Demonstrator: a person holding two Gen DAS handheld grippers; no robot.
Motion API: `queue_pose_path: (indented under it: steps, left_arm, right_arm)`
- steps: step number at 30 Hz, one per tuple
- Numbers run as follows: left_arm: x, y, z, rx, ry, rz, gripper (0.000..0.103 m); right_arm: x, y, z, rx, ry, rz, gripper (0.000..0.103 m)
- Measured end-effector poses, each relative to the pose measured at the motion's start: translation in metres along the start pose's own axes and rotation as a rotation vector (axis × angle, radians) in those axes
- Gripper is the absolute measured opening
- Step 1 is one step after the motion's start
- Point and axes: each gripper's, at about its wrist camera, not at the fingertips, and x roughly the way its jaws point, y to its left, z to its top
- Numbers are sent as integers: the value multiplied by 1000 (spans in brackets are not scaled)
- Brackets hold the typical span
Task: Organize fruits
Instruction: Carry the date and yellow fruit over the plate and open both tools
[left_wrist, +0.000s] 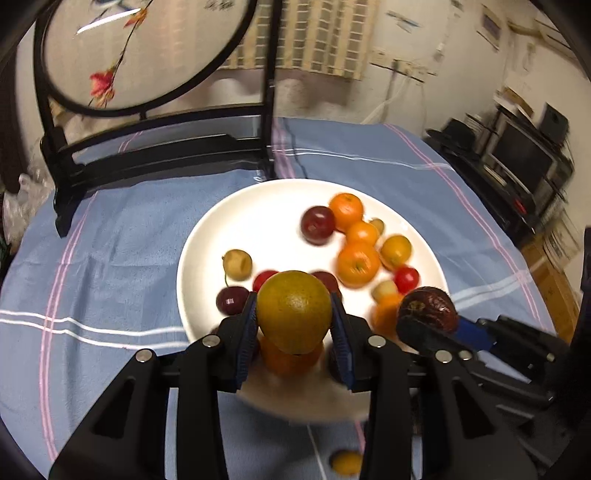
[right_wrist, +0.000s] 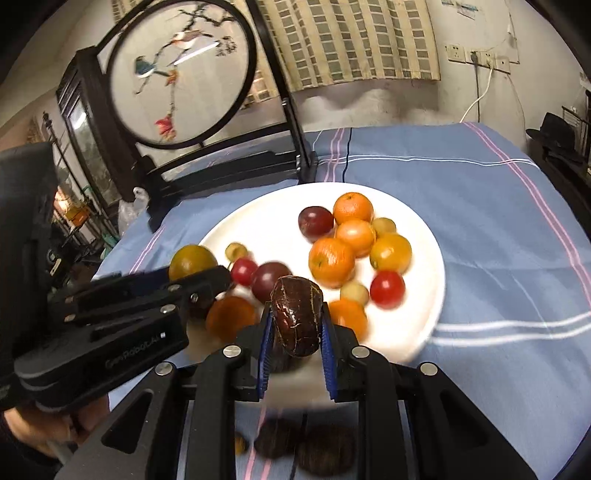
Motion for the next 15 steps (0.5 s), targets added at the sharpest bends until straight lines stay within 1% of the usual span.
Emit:
queue_pose_path:
  steps: [1, 2, 3, 4, 5, 7, 9, 12, 13, 15]
  left_arm:
    - [2, 4, 2, -33, -19, 36, 50]
    - [1, 7, 2, -55, -36, 67, 66]
    - [-4, 14, 1, -94, -69, 112, 74]
    - [-8, 18, -1, -114, -89, 118, 82]
    - [-12, 23, -4, -132, -103, 103, 82]
    - [-15, 27, -9, -140, -101, 95, 82]
    - [-18, 29, -16, -146, -97, 102, 82]
    - [-20, 25, -24, -111, -63, 90, 83]
    - [-22, 24, -27, -93, -57, 92, 83]
    - [-30, 23, -32, -70, -64, 106, 83]
  right_arm:
    - [5, -3, 4, 26, -15, 14, 30]
    - [6, -8, 6, 59, -31, 23, 39]
    - [5, -12, 6, 78, -37, 46, 52]
    - [3, -16, 4, 98, -43, 74, 57]
    - [1, -19, 1, 102, -42, 71, 61]
    - [-3, -23, -6, 95, -26, 47, 62]
    - [-8, -26, -13, 95, -17, 45, 62]
    - [-22, -26, -22, 60, -10, 38, 62]
    - [-28, -25, -27, 34, 4, 38, 62]
    - [-38, -23, -35, 5, 2, 25, 62]
